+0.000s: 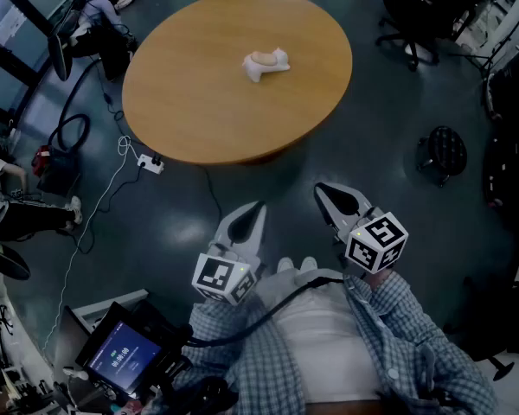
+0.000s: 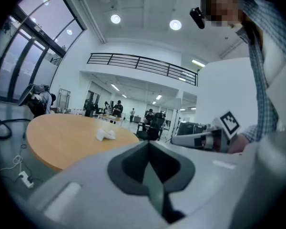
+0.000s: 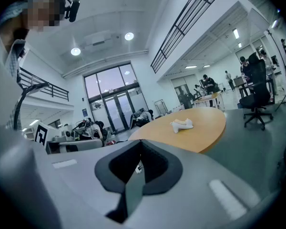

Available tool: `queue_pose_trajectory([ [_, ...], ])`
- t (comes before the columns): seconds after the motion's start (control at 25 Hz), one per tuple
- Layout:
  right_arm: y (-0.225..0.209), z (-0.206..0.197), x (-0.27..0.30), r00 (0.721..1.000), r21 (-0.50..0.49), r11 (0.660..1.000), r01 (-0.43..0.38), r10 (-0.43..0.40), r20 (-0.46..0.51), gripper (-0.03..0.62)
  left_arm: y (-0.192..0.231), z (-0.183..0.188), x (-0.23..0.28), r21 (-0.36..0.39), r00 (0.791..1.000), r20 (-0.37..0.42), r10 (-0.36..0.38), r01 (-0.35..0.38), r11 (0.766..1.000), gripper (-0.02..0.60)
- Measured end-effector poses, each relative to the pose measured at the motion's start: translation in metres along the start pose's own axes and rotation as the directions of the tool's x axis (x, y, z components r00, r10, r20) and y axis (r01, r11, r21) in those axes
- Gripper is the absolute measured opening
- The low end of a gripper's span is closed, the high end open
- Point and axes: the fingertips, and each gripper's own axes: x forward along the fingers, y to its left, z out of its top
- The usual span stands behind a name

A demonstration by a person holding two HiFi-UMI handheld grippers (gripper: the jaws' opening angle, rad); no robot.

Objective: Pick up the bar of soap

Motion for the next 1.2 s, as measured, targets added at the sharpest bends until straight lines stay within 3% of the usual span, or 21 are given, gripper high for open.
queue_pose_trajectory([
  [0.64, -0.001, 0.0, -0.003, 1.0, 0.013, 1.0, -0.003, 0.003, 0.0, 0.003, -0.003, 0.004, 0.001, -0.005, 0.999, -0.031, 0.025, -0.025, 1.0, -0.002],
  [1.2, -0.017, 0.014, -0.018, 0.999, 0.009, 0.999, -0.031, 0.03, 0.036, 0.003, -0.016, 0.008, 0.016, 0.04, 0.999, 0.016, 0.045, -0.045, 0.998, -0.002],
])
